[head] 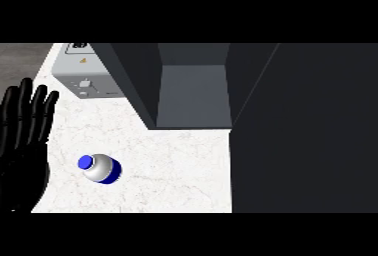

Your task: Pick up the bottled water, place it into the cabinet and close the cabinet

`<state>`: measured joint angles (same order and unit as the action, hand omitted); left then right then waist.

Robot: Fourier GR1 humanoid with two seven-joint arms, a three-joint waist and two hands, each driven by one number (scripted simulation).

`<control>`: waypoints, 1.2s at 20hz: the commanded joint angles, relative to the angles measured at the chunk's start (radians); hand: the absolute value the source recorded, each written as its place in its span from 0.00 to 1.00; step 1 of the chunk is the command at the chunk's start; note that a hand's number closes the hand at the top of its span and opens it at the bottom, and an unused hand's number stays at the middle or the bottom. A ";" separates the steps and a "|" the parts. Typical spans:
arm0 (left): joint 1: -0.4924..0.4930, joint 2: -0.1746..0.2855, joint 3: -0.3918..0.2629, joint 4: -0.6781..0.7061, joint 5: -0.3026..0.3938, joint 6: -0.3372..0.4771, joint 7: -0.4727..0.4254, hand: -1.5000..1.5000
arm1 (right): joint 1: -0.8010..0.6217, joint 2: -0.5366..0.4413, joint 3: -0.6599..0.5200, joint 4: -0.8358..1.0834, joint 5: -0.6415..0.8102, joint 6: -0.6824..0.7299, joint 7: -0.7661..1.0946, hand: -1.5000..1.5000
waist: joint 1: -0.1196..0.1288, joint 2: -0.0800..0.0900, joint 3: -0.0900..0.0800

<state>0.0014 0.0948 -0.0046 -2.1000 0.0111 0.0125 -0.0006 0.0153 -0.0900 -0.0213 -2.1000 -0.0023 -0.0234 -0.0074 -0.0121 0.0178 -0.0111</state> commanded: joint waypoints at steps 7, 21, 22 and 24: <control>0.140 0.083 -0.220 0.088 0.381 -0.366 0.127 0.00 | 0.111 0.085 0.123 -0.012 -0.134 0.044 0.088 0.00 | -0.008 0.009 0.013; 0.325 0.434 0.093 0.139 0.950 -0.722 0.262 0.00 | 0.382 0.061 0.174 -0.225 -0.273 0.104 0.169 0.00 | 0.010 -0.020 0.011; 0.347 0.418 0.094 0.105 0.944 -0.723 0.269 0.00 | 0.393 0.075 0.168 -0.176 -0.273 0.114 0.122 0.00 | 0.012 -0.020 0.011; 0.373 0.406 0.100 0.095 0.943 -0.733 0.275 0.00 | 0.426 0.089 0.265 -0.167 -0.211 0.082 0.070 0.00 | 0.013 -0.020 0.011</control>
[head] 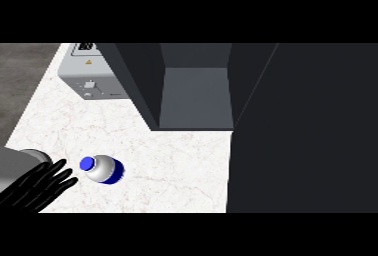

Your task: Pick up the bottled water, place it into the cabinet and close the cabinet

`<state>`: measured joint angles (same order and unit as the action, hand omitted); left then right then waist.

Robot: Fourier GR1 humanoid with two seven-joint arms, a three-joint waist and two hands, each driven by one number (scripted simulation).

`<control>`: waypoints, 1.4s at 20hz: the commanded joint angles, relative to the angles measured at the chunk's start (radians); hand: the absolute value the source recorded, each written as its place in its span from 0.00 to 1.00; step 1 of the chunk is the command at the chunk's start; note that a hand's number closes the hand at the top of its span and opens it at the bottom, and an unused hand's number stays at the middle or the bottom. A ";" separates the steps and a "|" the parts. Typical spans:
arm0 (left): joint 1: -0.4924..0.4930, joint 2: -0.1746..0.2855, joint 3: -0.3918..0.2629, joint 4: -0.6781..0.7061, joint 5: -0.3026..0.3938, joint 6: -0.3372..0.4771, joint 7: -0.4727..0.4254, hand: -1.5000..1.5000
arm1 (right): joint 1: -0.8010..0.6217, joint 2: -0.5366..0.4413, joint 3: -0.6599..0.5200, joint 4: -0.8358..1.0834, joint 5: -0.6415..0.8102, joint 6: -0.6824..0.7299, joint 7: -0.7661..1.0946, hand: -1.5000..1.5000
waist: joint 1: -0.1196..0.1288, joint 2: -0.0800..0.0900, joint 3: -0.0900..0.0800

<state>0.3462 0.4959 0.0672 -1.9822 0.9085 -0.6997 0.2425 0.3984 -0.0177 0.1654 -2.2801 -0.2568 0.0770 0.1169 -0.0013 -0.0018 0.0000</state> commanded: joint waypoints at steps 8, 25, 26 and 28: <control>-0.052 0.076 0.190 0.224 0.119 -0.198 0.014 0.00 | 0.139 0.002 0.079 -0.103 0.038 0.023 -0.027 0.00 | -0.006 0.000 -0.001; -0.276 -0.124 0.259 0.490 -0.200 -0.266 -0.054 0.00 | 0.198 -0.019 0.045 0.018 0.016 0.124 -0.195 0.00 | -0.010 0.001 -0.001; -0.274 -0.069 0.282 0.519 -0.149 -0.320 -0.056 0.00 | 0.247 -0.026 0.045 0.034 0.025 0.154 -0.254 0.00 | -0.010 0.001 0.000; -0.344 -0.111 0.271 0.562 -0.251 -0.294 -0.076 0.00 | 0.209 0.001 0.101 -0.042 0.070 0.081 -0.155 0.00 | -0.013 0.002 -0.001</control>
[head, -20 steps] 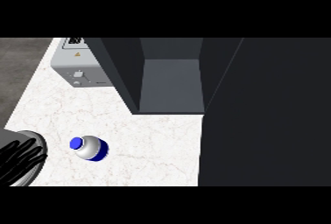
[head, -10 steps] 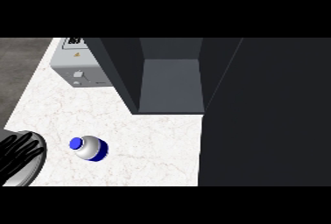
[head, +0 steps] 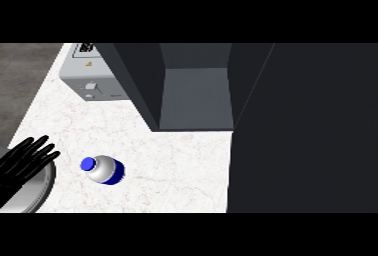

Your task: Pick up the bottled water, place it into the cabinet and close the cabinet

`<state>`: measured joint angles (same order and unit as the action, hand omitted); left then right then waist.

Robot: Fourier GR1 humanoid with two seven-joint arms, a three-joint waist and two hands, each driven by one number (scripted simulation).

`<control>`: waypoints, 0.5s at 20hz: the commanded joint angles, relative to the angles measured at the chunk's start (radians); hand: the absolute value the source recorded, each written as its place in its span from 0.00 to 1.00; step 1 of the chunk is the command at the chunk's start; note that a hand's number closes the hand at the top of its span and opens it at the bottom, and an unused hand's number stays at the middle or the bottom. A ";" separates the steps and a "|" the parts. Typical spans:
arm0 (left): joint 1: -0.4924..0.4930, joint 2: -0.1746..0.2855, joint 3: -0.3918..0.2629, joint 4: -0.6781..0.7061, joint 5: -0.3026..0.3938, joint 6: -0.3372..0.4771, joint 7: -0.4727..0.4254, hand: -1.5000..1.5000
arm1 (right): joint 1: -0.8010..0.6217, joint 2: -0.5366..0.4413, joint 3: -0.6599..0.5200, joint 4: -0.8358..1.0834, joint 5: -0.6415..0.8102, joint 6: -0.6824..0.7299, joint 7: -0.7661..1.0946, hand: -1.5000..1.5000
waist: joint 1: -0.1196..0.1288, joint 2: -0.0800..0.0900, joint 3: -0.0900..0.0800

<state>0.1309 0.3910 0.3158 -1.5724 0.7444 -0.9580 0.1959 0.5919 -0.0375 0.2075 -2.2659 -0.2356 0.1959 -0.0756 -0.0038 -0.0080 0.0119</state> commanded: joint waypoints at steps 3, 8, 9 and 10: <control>-0.083 -0.025 0.063 0.166 -0.180 -0.118 -0.106 0.00 | -0.029 -0.014 -0.025 -0.034 -0.030 -0.008 0.042 0.00 | -0.004 0.010 -0.013; -0.146 -0.058 0.055 0.217 -0.286 -0.069 -0.125 0.00 | 0.074 0.016 0.115 -0.058 0.084 0.000 -0.032 0.00 | -0.032 0.010 -0.015; -0.129 -0.120 0.033 0.182 -0.342 -0.061 -0.148 0.00 | 0.035 0.017 0.063 0.018 0.067 0.003 -0.061 0.00 | -0.024 0.011 -0.014; -0.143 -0.086 0.049 0.206 -0.351 -0.068 -0.146 0.00 | 0.037 -0.007 0.037 -0.018 0.020 0.017 -0.032 0.00 | -0.024 0.012 -0.014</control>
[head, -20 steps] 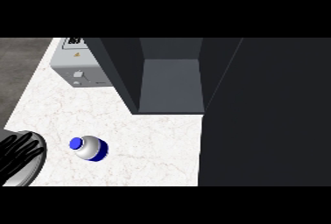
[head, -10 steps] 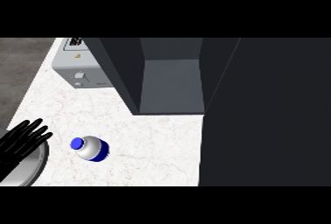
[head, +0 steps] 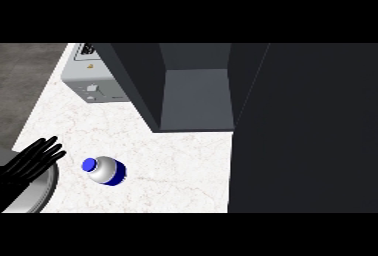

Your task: Pick up the bottled water, place it into the cabinet and close the cabinet

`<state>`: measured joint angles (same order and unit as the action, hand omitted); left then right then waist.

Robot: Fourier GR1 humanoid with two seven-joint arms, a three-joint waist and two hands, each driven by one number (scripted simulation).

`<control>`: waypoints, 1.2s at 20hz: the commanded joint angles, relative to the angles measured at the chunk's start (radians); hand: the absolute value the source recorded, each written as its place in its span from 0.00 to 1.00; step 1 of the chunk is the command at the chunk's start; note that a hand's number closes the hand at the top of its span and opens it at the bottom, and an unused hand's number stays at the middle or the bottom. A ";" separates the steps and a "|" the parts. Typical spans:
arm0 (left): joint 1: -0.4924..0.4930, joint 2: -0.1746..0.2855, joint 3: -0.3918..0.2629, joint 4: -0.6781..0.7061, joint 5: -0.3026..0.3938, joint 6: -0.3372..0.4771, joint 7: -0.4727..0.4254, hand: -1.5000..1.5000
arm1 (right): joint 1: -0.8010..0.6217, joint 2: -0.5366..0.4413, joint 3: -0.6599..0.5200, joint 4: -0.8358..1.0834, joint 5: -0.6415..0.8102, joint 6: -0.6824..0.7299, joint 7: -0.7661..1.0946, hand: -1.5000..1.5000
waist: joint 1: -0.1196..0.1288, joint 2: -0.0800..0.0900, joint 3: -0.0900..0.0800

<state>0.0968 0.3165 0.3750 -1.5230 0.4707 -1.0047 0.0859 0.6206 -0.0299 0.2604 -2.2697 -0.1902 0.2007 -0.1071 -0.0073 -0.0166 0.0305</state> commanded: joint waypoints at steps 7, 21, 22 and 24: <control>-0.138 -0.055 0.001 0.215 -0.141 0.028 -0.026 0.00 | 0.004 -0.024 -0.013 0.036 -0.026 0.038 -0.025 0.00 | -0.049 0.028 -0.034; -0.107 -0.139 0.017 0.306 -0.224 -0.004 -0.022 0.00 | 0.001 -0.011 0.031 0.042 0.000 0.038 -0.040 0.00 | -0.064 0.033 -0.038; -0.150 -0.126 0.026 0.369 -0.252 -0.005 -0.053 0.00 | 0.026 -0.026 0.006 0.032 -0.017 0.045 -0.047 0.00 | -0.058 0.028 -0.036; -0.201 -0.119 0.025 0.472 -0.316 -0.026 -0.138 0.00 | 0.046 -0.014 0.021 0.046 -0.017 0.045 -0.068 0.00 | -0.052 0.026 -0.037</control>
<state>-0.0186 0.2034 0.4113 -1.2338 0.2217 -0.9892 0.0436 0.6355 -0.0426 0.2791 -2.2266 -0.2014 0.2398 -0.1552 -0.0618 0.0063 0.0071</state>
